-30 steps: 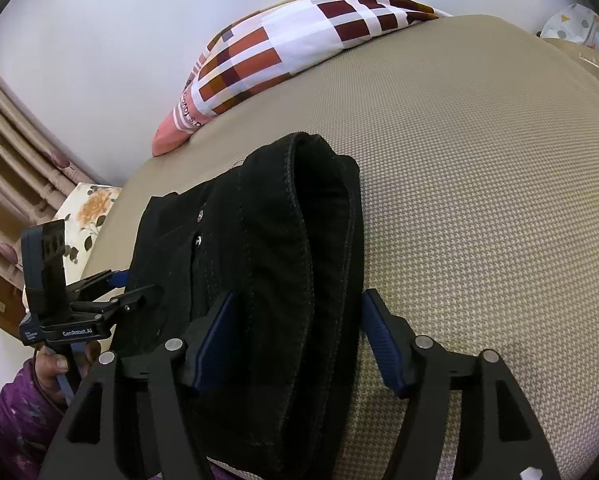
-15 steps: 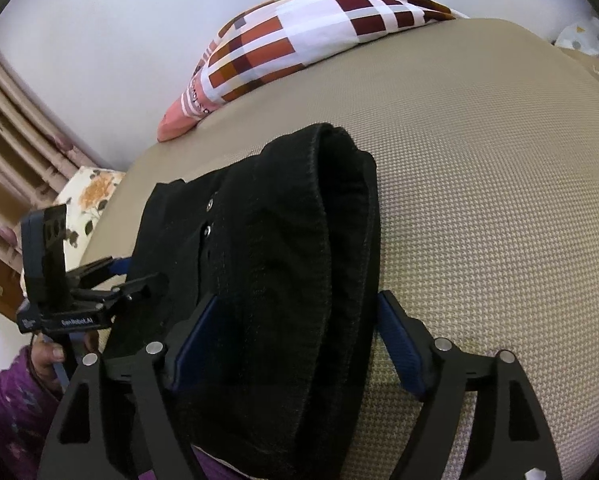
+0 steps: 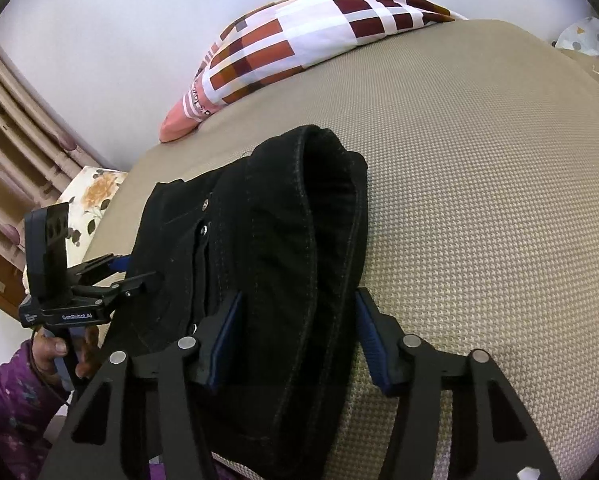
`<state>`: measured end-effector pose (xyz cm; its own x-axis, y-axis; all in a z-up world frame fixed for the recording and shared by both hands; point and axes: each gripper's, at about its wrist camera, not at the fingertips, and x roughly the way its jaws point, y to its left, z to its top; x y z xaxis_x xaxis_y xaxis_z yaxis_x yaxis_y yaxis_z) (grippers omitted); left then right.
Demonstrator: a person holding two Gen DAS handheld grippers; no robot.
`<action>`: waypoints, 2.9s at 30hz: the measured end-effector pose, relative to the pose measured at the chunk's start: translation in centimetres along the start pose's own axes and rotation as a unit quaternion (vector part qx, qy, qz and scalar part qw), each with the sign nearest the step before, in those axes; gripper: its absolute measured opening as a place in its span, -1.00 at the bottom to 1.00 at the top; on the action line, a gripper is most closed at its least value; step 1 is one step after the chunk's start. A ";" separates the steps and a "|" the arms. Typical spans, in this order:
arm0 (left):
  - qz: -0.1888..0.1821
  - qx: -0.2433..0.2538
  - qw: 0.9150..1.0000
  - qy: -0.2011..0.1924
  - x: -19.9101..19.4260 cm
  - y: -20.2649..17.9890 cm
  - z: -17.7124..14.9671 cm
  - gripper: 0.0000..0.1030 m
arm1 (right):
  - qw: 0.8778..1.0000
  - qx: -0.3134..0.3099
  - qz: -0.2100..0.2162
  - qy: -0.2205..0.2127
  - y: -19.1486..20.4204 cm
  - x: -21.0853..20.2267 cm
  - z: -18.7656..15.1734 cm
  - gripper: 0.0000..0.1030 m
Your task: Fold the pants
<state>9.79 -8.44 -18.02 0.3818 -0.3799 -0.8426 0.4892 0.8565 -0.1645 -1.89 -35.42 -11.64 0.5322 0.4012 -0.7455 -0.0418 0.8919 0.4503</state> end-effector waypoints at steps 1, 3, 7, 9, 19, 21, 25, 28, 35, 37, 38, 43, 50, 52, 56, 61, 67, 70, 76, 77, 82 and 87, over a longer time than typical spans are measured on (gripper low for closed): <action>0.000 0.000 1.000 0.000 0.0 0.0 0.0 0.51 | 1.000 0.005 0.006 0.000 -0.1 0.0 0.0 0.11; -0.002 -0.003 1.000 0.001 0.0 0.0 0.0 0.51 | 1.000 0.007 0.007 0.000 -0.1 0.0 0.0 0.12; -0.006 -0.008 1.000 -0.002 0.0 0.1 -0.1 0.51 | 1.000 -0.008 -0.006 0.002 0.5 0.1 0.0 -0.09; -0.005 -0.004 1.000 -0.006 -0.1 0.1 -0.1 0.37 | 1.000 -0.006 0.001 0.002 0.6 0.1 0.0 -0.30; 0.001 -0.001 1.000 -0.022 -1.2 0.5 0.0 -0.27 | 1.000 0.007 0.012 -0.008 0.5 0.2 -0.4 -0.47; 0.001 -0.001 1.000 -0.018 -1.2 0.6 0.0 -0.24 | 1.000 0.005 0.012 -0.008 0.5 0.2 -0.4 -0.47; -0.026 -0.032 0.999 0.005 -0.6 1.9 0.0 0.31 | 1.000 0.002 0.011 -0.007 0.6 0.2 -0.4 -0.46; -0.073 -0.066 0.995 0.008 -0.5 3.1 -0.2 0.45 | 1.000 0.002 0.012 -0.006 0.6 0.2 -0.5 -0.46; -0.135 -0.062 0.989 0.018 0.0 2.9 0.4 0.43 | 1.000 0.013 0.021 -0.007 0.2 0.1 -0.5 -0.45; -0.124 -0.059 0.990 0.011 -0.3 3.2 0.3 -0.11 | 1.000 0.015 0.021 -0.010 0.2 0.1 -0.6 -0.46; -0.114 -0.062 0.992 0.008 -0.4 3.7 0.2 -0.25 | 1.000 0.017 0.022 -0.011 0.2 0.0 -0.6 -0.46; -0.141 -0.087 0.986 0.006 -0.4 5.0 -0.1 -0.39 | 0.999 0.026 0.035 -0.013 0.1 -0.2 -0.7 -0.49; -0.167 -0.092 0.982 0.014 0.0 4.5 0.4 0.04 | 0.999 0.035 0.034 0.004 -0.3 0.4 -0.4 -0.29; -0.130 -0.065 0.989 0.007 -0.2 3.5 0.1 -0.22 | 0.999 0.030 0.032 0.001 -0.2 0.4 -0.5 -0.38; -0.113 -0.059 0.992 -0.006 -1.1 3.2 0.1 -0.55 | 0.999 0.026 0.036 -0.011 0.3 -0.1 -0.5 -0.53; -0.080 -0.031 0.996 -0.035 -2.9 1.7 -0.2 -0.66 | 0.998 0.027 0.045 -0.030 1.3 -1.2 -0.4 -0.59; -0.069 -0.041 0.996 -0.047 -4.1 2.6 -0.5 -0.66 | 0.998 0.021 0.054 -0.037 3.0 -1.5 0.1 -0.60; -0.061 -0.047 0.995 -0.056 -5.2 3.5 -0.8 -0.66 | 0.997 0.015 0.062 -0.037 4.2 -1.1 0.5 -0.61; -0.033 -0.059 0.994 -0.081 -7.9 5.8 -1.1 -0.66 | 0.996 0.002 0.081 -0.035 7.1 0.2 1.8 -0.61; -0.028 -0.061 0.994 -0.084 -8.3 6.3 -1.2 -0.66 | 0.996 0.000 0.084 -0.035 7.6 0.5 2.0 -0.61; -0.005 -0.079 0.992 -0.101 -10.0 9.3 -1.2 -0.66 | 0.994 -0.015 0.100 -0.031 10.7 2.6 3.8 -0.61; 0.019 -0.092 0.989 -0.116 -11.3 12.6 -0.8 -0.66 | 0.992 -0.022 0.118 -0.029 13.3 5.2 5.7 -0.61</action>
<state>10.97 6.95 -10.97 0.5766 -0.3981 -0.7135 0.3290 0.9125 -0.2432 5.12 -22.69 -6.71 0.5502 0.5887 -0.5922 -0.2072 0.7833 0.5862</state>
